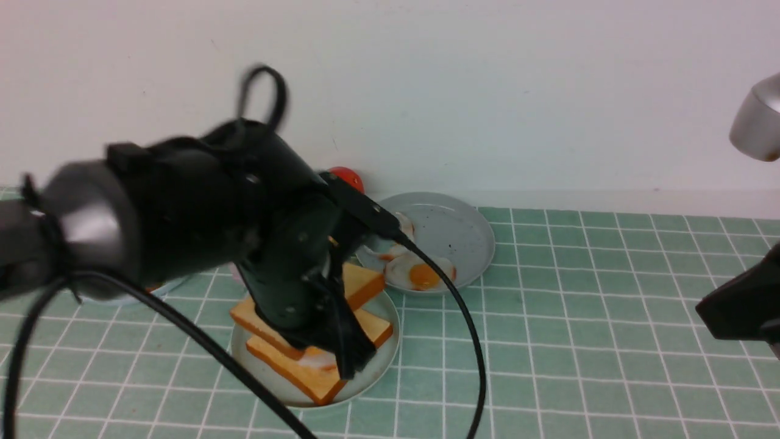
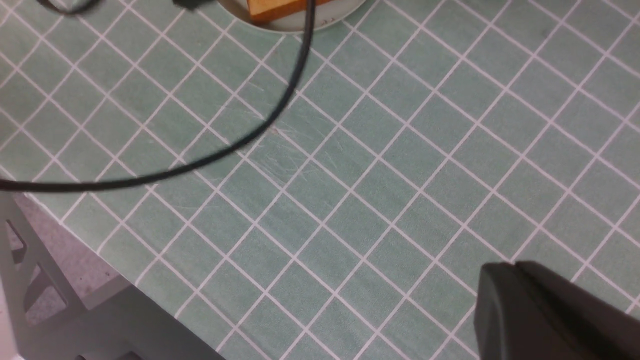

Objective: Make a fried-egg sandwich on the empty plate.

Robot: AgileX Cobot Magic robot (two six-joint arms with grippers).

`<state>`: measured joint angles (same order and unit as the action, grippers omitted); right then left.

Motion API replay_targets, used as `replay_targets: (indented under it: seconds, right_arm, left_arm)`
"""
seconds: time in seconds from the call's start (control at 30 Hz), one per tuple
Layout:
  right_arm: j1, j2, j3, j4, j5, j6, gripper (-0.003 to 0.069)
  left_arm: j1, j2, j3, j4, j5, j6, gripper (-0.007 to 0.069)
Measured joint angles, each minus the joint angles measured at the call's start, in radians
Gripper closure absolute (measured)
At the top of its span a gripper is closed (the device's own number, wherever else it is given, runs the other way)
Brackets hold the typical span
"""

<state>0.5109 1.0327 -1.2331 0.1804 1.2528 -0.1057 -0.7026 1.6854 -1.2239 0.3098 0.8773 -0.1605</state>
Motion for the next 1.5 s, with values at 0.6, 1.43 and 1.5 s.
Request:
replay_targets:
  seconds: [0.6,1.43,1.5]
  right_arm:
    - [0.0,-0.214,0.072,0.017,0.014,0.001,0.0611]
    - [0.0,-0.505,0.076,-0.078,0.015,0.106,0.0591]
    - [0.0,-0.545,0.092,-0.114,0.015,0.14,0.0589]
  left_arm:
    - [-0.005,0.111,0.0,0.0,-0.062,-0.007,0.0538]
    - [-0.05,-0.607,0.184,-0.221,-0.221,-0.077,0.0638]
    - [-0.05,-0.722,0.29,-0.227,-0.313,-0.078,0.0638]
